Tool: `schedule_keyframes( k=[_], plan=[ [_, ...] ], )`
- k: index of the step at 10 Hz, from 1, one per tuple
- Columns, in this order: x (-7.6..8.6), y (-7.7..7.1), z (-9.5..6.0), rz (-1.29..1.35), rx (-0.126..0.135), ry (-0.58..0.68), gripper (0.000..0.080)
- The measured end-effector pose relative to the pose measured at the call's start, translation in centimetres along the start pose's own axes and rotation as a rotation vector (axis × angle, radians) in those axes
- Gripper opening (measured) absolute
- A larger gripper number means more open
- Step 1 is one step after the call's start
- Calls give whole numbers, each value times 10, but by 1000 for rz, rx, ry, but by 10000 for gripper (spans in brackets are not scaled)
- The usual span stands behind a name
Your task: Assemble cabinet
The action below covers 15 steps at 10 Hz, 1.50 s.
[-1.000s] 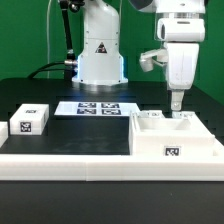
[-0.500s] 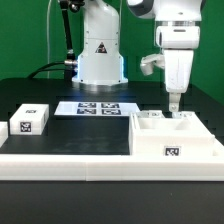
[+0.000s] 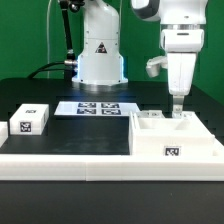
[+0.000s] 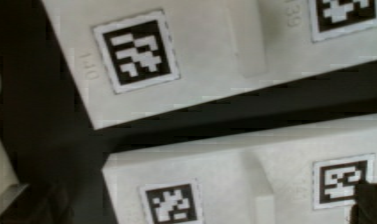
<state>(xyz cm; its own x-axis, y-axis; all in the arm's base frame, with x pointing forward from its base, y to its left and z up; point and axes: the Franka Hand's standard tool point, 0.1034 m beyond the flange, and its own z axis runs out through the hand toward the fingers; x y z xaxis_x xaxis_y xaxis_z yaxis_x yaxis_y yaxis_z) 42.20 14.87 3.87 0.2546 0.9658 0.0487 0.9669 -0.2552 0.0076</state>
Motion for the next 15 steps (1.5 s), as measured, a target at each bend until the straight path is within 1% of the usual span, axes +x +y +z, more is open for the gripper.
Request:
schedule_keyframes(
  k=[1, 2, 3, 4, 6, 8, 9, 10, 12, 13, 15],
  plan=[
    [7, -5, 4, -8, -1, 10, 797],
    [9, -8, 8, -13, 6, 10, 797],
    [10, -11, 14, -14, 18, 8, 797],
    [9, -13, 17, -15, 23, 7, 797],
    [5, -17, 25, -14, 41, 1, 797],
    [7, -19, 27, -12, 44, 0, 797],
    [10, -20, 27, -14, 44, 0, 771],
    [11, -18, 26, -13, 42, 1, 771],
    [9, -18, 29, -10, 45, 1, 408],
    [7, -17, 29, -7, 45, 0, 408],
    [7, -17, 29, -6, 46, 0, 134]
  ],
)
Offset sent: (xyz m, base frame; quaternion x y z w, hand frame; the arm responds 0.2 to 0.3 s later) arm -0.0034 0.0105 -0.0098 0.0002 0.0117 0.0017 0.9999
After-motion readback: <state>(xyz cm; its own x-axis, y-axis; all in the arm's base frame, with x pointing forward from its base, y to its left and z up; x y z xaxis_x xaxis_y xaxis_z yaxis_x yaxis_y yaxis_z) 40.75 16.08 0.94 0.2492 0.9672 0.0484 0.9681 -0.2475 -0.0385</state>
